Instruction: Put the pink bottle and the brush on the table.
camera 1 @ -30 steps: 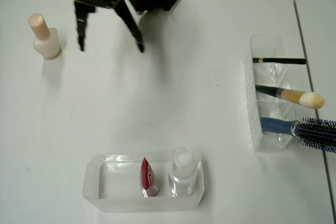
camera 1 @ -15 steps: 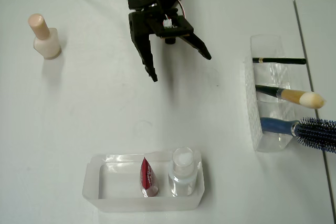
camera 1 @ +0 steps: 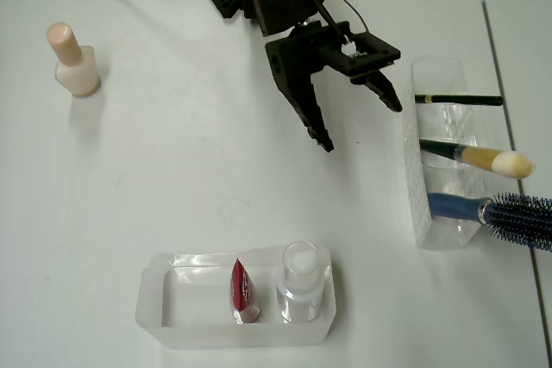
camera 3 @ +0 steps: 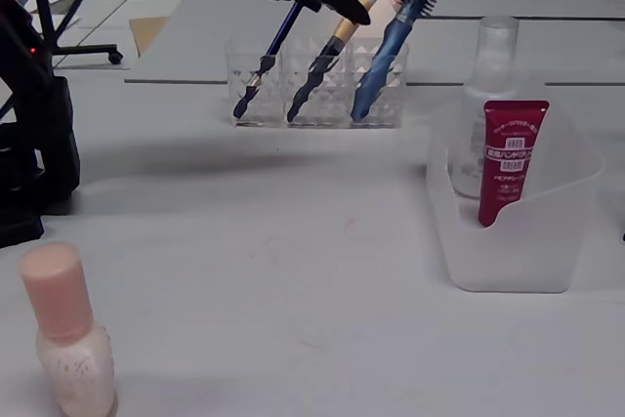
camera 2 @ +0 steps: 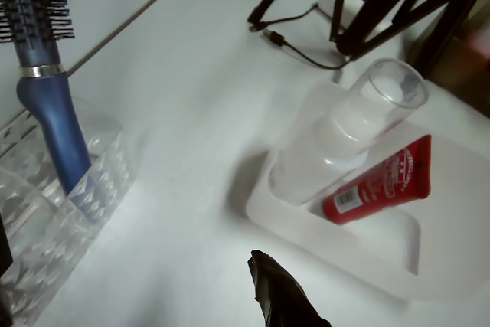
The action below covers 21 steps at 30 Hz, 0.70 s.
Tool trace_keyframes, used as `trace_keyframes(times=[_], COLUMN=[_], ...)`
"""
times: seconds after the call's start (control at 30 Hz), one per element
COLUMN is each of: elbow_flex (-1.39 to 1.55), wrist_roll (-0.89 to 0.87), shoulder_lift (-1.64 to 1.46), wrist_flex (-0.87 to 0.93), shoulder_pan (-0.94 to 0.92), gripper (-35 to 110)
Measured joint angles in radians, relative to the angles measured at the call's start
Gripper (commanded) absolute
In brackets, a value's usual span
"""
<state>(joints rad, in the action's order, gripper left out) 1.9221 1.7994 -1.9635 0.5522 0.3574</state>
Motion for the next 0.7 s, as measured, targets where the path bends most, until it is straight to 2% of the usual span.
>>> trace_keyframes(times=[0.17, 0.7], elbow_flex=[-0.075, -0.311], wrist_roll=[0.0, 0.0], shoulder_lift=[0.118, 0.476], wrist_flex=[-0.041, -0.219], shoulder_pan=[0.084, 0.232], gripper=[34, 36])
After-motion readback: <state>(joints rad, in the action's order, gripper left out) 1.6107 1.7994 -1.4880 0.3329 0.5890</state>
